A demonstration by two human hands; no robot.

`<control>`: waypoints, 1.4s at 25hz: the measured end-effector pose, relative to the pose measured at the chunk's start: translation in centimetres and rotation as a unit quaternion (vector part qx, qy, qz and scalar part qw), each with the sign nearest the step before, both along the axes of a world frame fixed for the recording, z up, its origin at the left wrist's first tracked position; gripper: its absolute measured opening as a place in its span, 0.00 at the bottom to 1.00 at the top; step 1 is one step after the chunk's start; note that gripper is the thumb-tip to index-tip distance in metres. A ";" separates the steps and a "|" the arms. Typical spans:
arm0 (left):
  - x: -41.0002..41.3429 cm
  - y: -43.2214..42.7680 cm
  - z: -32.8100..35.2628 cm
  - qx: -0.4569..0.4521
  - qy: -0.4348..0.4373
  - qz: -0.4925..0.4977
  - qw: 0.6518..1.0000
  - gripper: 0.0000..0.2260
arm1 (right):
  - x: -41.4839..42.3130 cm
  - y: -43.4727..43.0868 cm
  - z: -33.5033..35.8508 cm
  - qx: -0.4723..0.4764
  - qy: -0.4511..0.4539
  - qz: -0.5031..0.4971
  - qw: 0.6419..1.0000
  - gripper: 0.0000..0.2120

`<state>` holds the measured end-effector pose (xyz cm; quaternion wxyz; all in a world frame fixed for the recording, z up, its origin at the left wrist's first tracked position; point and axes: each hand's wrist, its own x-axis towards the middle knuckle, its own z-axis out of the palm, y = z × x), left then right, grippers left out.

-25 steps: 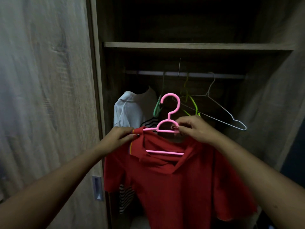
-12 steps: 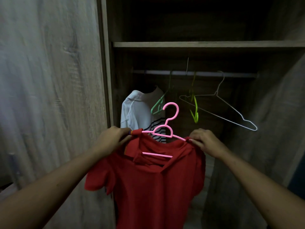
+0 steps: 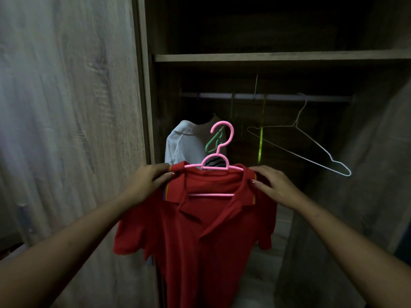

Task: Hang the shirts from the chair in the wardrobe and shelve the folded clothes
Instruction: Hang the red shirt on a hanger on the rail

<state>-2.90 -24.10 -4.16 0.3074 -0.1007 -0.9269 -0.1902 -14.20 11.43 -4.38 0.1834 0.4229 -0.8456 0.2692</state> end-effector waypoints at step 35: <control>-10.2 4.0 6.5 0.102 0.108 0.032 0.988 0.17 | 3.9 -5.7 8.2 -0.267 -0.339 -0.068 0.899 0.08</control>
